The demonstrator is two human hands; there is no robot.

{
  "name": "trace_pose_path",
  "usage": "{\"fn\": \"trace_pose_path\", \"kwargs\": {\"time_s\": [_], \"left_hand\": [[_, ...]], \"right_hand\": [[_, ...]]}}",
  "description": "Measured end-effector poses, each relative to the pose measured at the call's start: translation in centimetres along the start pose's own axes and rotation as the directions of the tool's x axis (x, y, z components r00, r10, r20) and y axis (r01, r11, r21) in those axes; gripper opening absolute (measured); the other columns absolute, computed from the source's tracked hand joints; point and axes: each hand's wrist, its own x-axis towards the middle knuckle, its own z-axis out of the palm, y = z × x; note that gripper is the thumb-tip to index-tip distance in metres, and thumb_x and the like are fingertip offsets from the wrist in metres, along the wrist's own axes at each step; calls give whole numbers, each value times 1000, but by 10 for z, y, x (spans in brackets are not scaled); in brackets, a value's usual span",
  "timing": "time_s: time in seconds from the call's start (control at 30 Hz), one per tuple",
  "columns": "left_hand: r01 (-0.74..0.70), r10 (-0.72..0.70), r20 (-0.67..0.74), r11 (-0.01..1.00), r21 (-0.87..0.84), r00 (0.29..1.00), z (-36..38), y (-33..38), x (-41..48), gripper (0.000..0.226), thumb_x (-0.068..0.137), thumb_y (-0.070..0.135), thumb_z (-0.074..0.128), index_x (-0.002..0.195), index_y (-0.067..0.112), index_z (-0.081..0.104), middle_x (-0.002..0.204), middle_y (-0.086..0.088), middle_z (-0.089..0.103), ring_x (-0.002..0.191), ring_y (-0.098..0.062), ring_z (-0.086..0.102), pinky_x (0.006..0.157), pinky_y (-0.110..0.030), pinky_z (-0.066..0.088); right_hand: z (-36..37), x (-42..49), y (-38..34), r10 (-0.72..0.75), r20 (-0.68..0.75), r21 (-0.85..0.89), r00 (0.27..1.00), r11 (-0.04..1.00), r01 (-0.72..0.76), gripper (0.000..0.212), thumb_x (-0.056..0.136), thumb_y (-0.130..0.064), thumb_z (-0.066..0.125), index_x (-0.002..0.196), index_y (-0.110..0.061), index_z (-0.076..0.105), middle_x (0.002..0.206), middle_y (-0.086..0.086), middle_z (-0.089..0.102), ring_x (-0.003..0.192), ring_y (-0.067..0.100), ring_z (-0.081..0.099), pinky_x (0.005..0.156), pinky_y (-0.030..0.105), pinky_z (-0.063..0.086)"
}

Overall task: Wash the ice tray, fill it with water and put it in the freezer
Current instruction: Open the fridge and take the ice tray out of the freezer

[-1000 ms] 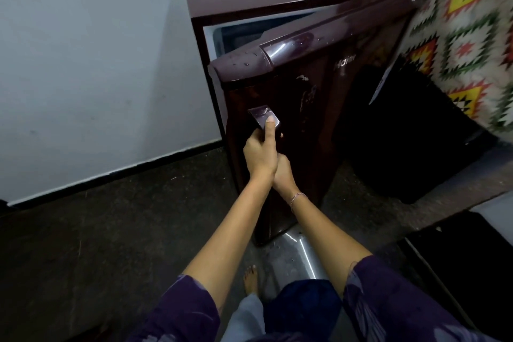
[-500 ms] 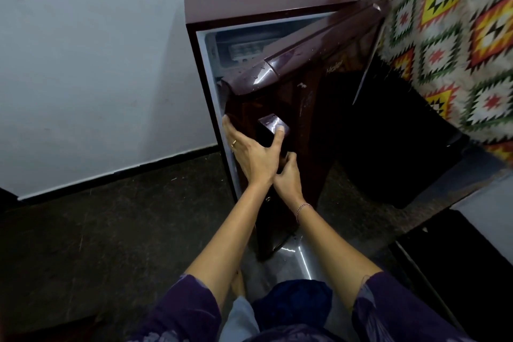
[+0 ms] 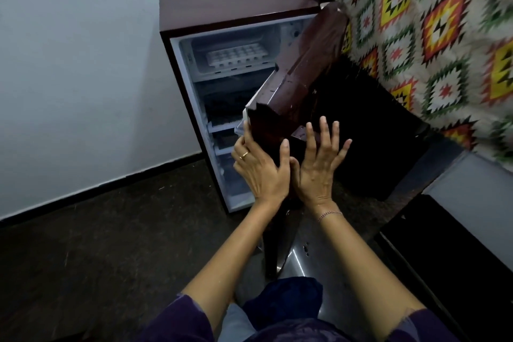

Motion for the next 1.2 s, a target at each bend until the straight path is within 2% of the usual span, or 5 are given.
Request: {"fn": "trace_pose_path", "kwargs": {"time_s": [0.33, 0.53, 0.73, 1.0, 1.2], "left_hand": [[-221, 214, -56, 917, -333, 975, 17, 40, -11, 33, 94, 35, 34, 94, 4, 45, 113, -16, 41, 104, -25, 46, 86, -35, 44], [-305, 344, 33, 870, -388, 938, 31, 62, -18, 26, 94, 33, 37, 88, 9, 47, 119, -7, 42, 109, -22, 44, 85, -41, 47], [-506, 556, 79, 799, -325, 827, 43, 96, -11, 31, 90, 27, 37, 81, 5, 57, 107, -12, 57, 97, -24, 49, 79, -44, 45], [-568, 691, 144, 680, -464, 709, 79, 149, 3, 33, 92, 19, 48, 120, 6, 57, 136, -8, 51, 125, -21, 48, 101, -26, 40], [-614, 811, 232, 564, -552, 537, 113, 175, -2, 43, 99, 19, 36, 139, 6, 44, 148, -10, 41, 142, -21, 29, 115, -46, 27]], "right_hand": [[-42, 8, 14, 82, -158, 33, 984, 996, -77, 71, 95, -54, 19, 142, 0, 14, 148, 16, 16, 143, 28, 13, 115, 56, 6], [-70, 12, 46, 15, -302, 122, 953, 992, 23, 70, 96, -31, 38, 149, -20, -7, 152, 13, 7, 142, 34, 10, 114, 57, 16], [-102, 31, 51, 43, -335, 130, 941, 992, 1, 48, 94, -22, 39, 138, -4, 30, 146, 12, 22, 141, 34, 14, 113, 57, 17], [-133, 50, 90, -27, -299, -327, 954, 942, -76, 39, 100, -26, 35, 129, -11, 55, 136, 10, 51, 131, 22, 37, 117, 42, 14], [-145, 58, 121, 44, -312, -467, 949, 863, -194, 41, 102, -27, 33, 132, -5, 51, 135, 9, 53, 128, 22, 42, 116, 43, 16]]}}
